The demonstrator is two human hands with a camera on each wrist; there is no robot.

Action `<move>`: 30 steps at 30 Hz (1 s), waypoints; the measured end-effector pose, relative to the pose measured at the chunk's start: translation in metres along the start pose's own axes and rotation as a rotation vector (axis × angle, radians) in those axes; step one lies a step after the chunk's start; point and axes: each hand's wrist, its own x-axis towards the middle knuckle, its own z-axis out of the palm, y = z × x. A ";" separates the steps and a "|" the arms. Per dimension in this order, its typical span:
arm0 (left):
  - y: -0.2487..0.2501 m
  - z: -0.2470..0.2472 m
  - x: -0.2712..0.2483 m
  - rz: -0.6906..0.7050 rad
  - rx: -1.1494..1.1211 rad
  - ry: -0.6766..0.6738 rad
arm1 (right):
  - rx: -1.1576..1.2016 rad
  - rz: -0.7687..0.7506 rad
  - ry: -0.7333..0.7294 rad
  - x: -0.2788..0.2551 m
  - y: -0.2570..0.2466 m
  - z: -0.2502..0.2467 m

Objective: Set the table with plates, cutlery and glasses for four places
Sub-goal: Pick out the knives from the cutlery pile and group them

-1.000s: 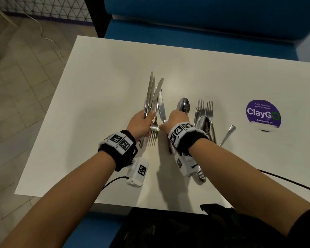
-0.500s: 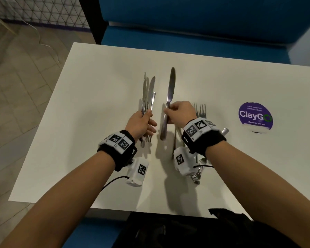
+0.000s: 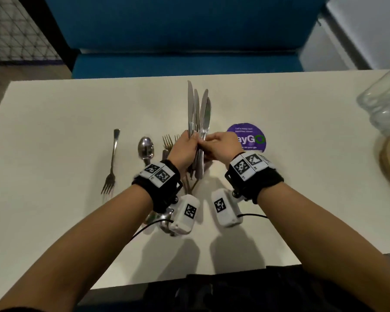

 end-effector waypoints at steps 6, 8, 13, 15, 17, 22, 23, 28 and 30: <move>-0.004 0.125 0.009 -0.051 -0.142 -0.082 | 0.142 0.063 -0.126 -0.005 0.033 -0.121; -0.004 0.161 0.010 -0.073 -0.158 -0.084 | 0.132 0.072 -0.125 -0.004 0.043 -0.151; -0.004 0.224 0.018 -0.148 -0.094 -0.129 | 0.167 0.149 -0.061 0.007 0.067 -0.210; -0.007 0.239 0.025 -0.144 -0.066 -0.161 | 0.194 0.149 -0.016 0.012 0.074 -0.228; -0.008 0.256 0.032 -0.125 -0.016 -0.173 | 0.219 0.154 0.028 0.015 0.083 -0.248; -0.019 0.313 0.049 -0.142 0.133 -0.194 | 0.135 0.220 0.086 0.024 0.112 -0.299; -0.020 0.323 0.052 -0.159 0.137 -0.191 | 0.089 0.224 0.088 0.027 0.117 -0.309; -0.025 0.377 0.067 -0.245 0.138 -0.137 | -0.133 0.268 0.097 0.051 0.138 -0.365; -0.028 0.395 0.071 -0.263 0.151 -0.126 | -0.307 0.289 0.096 0.060 0.143 -0.388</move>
